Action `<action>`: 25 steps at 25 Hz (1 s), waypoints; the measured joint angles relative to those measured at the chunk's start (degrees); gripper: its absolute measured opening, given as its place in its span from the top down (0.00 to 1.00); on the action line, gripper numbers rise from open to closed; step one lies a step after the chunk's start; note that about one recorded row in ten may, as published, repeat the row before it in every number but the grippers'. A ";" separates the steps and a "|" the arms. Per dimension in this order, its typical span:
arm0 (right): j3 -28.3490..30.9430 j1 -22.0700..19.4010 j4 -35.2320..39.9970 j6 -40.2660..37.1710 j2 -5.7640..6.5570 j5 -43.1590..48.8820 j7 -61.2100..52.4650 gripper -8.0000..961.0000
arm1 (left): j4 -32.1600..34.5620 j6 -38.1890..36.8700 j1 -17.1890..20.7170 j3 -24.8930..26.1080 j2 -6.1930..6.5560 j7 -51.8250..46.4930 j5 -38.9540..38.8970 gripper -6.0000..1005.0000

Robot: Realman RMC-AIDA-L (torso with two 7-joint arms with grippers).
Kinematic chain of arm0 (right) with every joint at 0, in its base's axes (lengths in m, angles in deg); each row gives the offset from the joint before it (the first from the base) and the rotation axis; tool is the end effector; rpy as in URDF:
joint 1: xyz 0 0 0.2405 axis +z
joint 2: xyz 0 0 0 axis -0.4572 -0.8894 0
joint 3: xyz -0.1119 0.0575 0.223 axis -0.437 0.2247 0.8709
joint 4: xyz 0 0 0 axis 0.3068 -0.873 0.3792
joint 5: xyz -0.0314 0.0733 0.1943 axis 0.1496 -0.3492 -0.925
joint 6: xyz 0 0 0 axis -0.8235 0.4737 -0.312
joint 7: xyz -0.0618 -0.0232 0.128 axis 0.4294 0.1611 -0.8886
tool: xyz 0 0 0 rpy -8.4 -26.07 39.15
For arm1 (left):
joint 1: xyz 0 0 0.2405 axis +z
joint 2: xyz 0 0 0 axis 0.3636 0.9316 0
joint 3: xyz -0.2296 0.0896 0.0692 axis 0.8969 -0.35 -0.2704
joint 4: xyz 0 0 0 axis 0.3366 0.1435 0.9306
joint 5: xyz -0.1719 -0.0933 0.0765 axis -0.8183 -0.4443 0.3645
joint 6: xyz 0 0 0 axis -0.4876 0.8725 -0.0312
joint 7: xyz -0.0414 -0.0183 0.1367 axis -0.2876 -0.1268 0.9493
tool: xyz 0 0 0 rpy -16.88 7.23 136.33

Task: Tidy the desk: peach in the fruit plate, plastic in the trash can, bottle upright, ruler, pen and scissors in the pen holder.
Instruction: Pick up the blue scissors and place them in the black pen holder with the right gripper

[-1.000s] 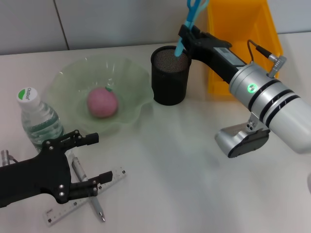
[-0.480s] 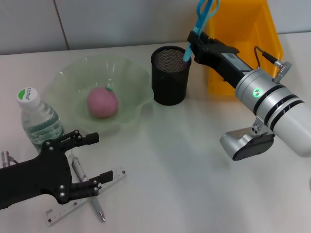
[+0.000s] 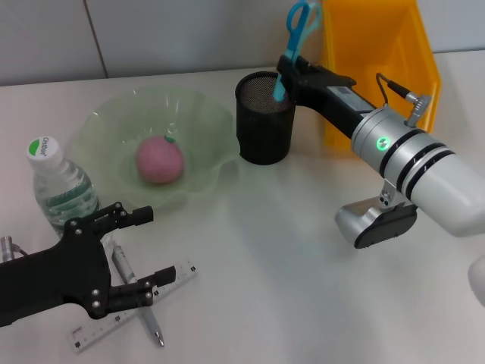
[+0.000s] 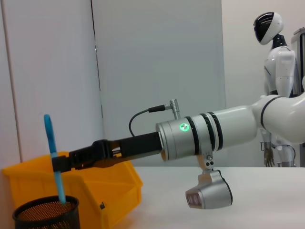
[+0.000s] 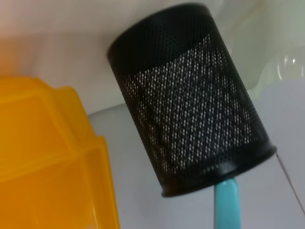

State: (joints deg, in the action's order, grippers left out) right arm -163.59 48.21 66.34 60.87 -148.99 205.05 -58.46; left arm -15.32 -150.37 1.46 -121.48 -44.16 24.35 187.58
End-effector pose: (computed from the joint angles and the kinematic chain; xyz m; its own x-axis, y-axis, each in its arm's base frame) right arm 0.2073 0.3757 -0.0624 -0.4447 0.2416 0.8625 0.8623 0.3759 0.3393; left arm -0.2808 0.2605 -0.0067 0.7929 -0.0450 0.6077 0.1464 -0.9540 -0.2617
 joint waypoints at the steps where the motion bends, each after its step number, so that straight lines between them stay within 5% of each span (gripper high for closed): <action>1: -0.10 0.64 -1.00 0.06 -0.03 0.00 0.01 0.77 | 0.00 0.00 0.00 0.00 0.00 0.06 0.00 0.18; 16: -0.79 3.45 -4.04 0.33 -0.35 -2.34 0.50 0.77 | -0.08 -0.06 0.17 0.00 0.00 1.98 -0.16 0.17; 25: -1.45 4.11 -4.15 0.29 -0.32 -3.31 0.06 0.68 | -0.08 -0.06 0.30 0.00 0.00 2.55 -0.80 0.17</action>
State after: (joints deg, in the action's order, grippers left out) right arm -165.04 52.32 62.19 61.16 -149.31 201.74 -58.40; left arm -15.40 -150.43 1.76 -121.48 -44.17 26.90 186.78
